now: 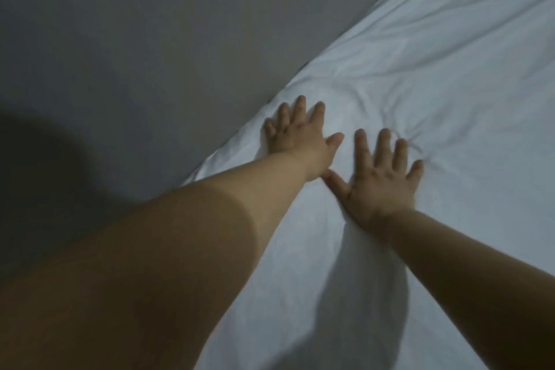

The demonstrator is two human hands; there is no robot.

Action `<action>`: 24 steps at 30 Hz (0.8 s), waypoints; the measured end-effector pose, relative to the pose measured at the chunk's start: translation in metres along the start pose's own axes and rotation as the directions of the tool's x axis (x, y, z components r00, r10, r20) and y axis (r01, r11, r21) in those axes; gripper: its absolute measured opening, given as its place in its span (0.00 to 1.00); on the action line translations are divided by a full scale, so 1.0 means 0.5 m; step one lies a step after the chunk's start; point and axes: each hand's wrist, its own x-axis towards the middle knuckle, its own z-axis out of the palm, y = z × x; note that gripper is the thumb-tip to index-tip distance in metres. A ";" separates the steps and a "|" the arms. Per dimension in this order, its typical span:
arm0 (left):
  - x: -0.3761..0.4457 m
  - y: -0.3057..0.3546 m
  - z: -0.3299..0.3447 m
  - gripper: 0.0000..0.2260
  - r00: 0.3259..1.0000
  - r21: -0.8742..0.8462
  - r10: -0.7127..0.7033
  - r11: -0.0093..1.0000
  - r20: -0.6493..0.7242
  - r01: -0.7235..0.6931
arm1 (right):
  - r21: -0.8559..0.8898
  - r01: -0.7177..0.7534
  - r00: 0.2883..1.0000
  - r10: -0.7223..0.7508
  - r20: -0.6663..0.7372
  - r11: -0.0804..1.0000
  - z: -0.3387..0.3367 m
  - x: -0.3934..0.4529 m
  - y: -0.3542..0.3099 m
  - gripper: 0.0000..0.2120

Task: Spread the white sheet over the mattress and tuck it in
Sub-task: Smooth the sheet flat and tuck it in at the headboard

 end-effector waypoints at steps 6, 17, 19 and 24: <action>0.118 0.027 0.001 0.46 0.998 0.085 -0.063 0.994 -0.014 0.064 | 0.237 0.044 0.967 0.018 -0.253 0.970 -0.100 0.127 0.123 0.32; 0.350 0.272 -0.087 0.28 0.987 0.042 0.100 0.995 -0.125 -0.096 | 0.203 -0.084 0.955 0.137 -0.262 0.976 -0.094 0.305 0.250 0.39; 0.401 0.299 -0.102 0.24 0.989 0.078 0.071 0.995 -0.127 -0.061 | 0.242 -0.092 0.954 0.155 -0.257 0.966 -0.092 0.310 0.249 0.40; 0.461 0.319 -0.108 0.16 0.995 0.217 0.024 0.976 -0.093 -0.003 | 0.244 -0.087 0.954 0.151 -0.260 0.966 -0.080 0.318 0.252 0.39</action>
